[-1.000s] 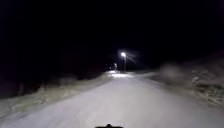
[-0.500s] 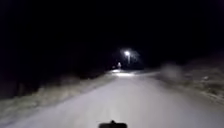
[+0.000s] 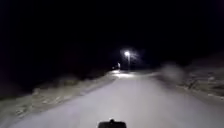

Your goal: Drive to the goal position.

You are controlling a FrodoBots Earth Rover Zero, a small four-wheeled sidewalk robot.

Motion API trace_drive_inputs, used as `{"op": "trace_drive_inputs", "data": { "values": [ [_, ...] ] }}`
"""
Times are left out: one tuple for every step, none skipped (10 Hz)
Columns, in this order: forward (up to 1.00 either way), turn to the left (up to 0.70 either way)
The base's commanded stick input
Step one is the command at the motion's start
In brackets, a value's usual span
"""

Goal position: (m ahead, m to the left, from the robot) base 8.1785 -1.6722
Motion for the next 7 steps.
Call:
{"op": "trace_drive_inputs", "data": {
  "values": [
    [0.7, -0.1],
    [0.7, -0.02],
    [0.7, 0.0],
    [0.7, 0.0],
    [0.7, 0.0],
    [0.7, -0.2],
    [0.7, -0.21]
  ]
}}
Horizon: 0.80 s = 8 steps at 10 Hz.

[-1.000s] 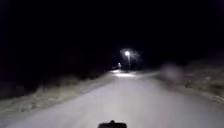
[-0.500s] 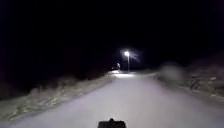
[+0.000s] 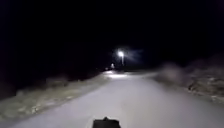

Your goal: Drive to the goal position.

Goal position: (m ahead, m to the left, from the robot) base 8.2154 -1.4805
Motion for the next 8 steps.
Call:
{"op": "trace_drive_inputs", "data": {
  "values": [
    [0.7, -0.03],
    [0.7, -0.01],
    [0.7, 0.0],
    [0.76, 0.0],
    [0.85, 0.0],
    [0.89, 0.0],
    [1.0, 0.0],
    [1.0, 0.0]
  ]
}}
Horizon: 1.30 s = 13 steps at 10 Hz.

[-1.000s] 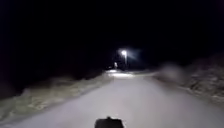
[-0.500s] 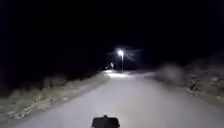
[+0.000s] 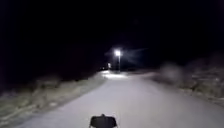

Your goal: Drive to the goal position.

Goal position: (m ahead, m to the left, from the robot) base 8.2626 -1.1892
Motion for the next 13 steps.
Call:
{"op": "trace_drive_inputs", "data": {
  "values": [
    [1.0, 0.0],
    [1.0, 0.0],
    [1.0, 0.0],
    [1.0, 0.0],
    [1.0, 0.02],
    [1.0, 0.04],
    [1.0, 0.04],
    [1.0, 0.04],
    [1.0, 0.04],
    [1.0, 0.04],
    [1.0, 0.04],
    [1.0, 0.04],
    [1.0, 0.03]
  ]
}}
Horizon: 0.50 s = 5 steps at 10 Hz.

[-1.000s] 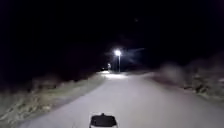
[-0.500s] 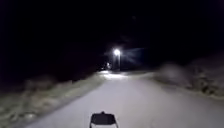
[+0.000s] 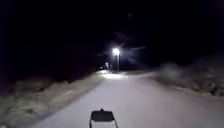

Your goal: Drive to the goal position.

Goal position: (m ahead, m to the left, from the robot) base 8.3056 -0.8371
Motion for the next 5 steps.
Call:
{"op": "trace_drive_inputs", "data": {
  "values": [
    [1.0, 0.03],
    [1.0, 0.04],
    [1.0, 0.03],
    [1.0, 0.03],
    [1.0, 0.06]
  ]
}}
